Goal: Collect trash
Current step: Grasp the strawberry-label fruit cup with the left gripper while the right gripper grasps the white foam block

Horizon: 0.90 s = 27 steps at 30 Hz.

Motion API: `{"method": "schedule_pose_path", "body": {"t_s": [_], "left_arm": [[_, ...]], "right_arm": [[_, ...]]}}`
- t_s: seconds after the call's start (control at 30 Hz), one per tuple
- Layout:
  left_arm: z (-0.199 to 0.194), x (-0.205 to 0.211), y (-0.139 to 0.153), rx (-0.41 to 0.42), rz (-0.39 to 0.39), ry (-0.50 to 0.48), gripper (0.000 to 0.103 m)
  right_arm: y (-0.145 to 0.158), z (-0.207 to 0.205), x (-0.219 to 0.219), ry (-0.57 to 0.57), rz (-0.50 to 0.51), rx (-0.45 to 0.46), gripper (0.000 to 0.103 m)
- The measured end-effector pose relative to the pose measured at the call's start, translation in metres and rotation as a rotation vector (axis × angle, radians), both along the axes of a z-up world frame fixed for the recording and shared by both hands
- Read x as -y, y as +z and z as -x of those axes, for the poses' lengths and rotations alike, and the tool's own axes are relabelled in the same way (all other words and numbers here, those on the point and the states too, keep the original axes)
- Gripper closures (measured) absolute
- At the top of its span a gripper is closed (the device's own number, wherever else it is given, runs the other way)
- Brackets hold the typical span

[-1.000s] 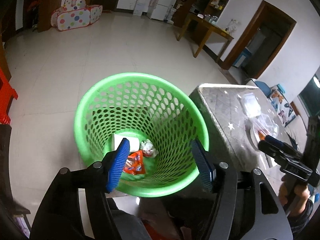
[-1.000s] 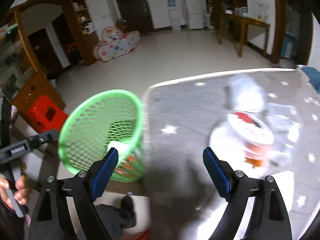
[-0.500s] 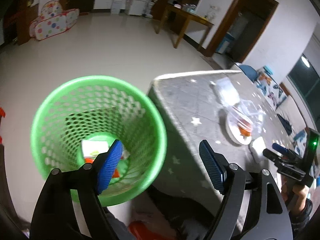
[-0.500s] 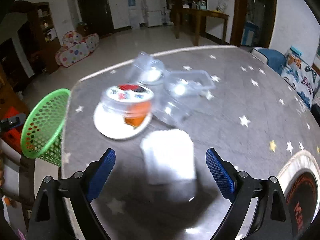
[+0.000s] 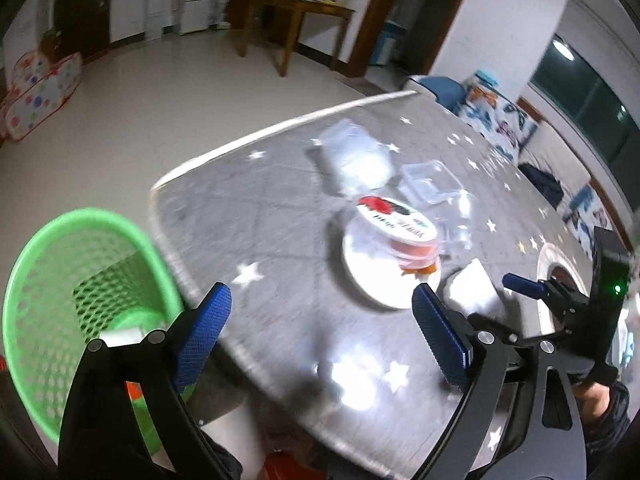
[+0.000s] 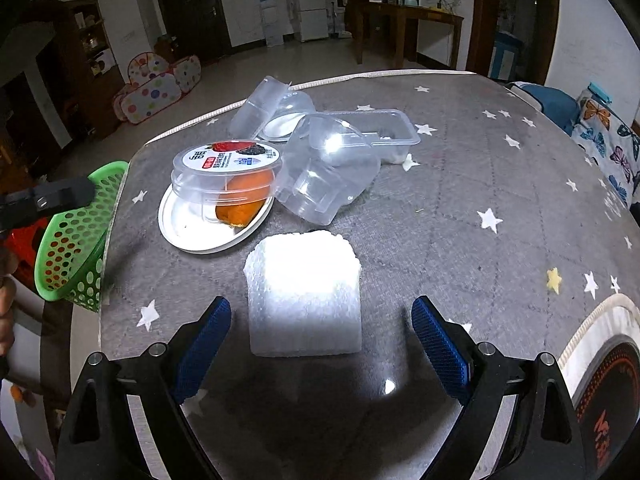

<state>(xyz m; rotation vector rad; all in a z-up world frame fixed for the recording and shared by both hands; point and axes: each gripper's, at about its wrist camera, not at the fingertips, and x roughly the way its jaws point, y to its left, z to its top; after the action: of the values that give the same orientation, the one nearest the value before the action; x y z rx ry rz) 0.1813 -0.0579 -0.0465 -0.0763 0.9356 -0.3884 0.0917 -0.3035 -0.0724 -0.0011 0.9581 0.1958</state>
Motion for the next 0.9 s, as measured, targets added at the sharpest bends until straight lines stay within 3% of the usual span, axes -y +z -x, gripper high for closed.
{"method": "schedule_pose_path", "body": {"t_s": [0.1,0.4,0.63,0.9], "left_arm": [[-0.01,0.018,-0.003,-0.007,-0.01,-0.044,0.013],[-0.025,0.065,-0.009,0.003,-0.074,-0.184,0.012],[-0.044,0.082,-0.017,-0.006,-0.112,-0.225,0.01],[-0.056,0.084,-0.028,-0.032,-0.13,-0.232,0.01]], "right_arm": [[-0.003,-0.003,0.001,0.005,0.0,-0.004,0.015],[-0.006,-0.004,0.003,0.026,-0.011,-0.007,0.03],[-0.004,-0.004,0.011,0.022,-0.046,-0.009,0.039],[-0.003,-0.002,0.012,0.026,-0.049,-0.005,0.041]]}}
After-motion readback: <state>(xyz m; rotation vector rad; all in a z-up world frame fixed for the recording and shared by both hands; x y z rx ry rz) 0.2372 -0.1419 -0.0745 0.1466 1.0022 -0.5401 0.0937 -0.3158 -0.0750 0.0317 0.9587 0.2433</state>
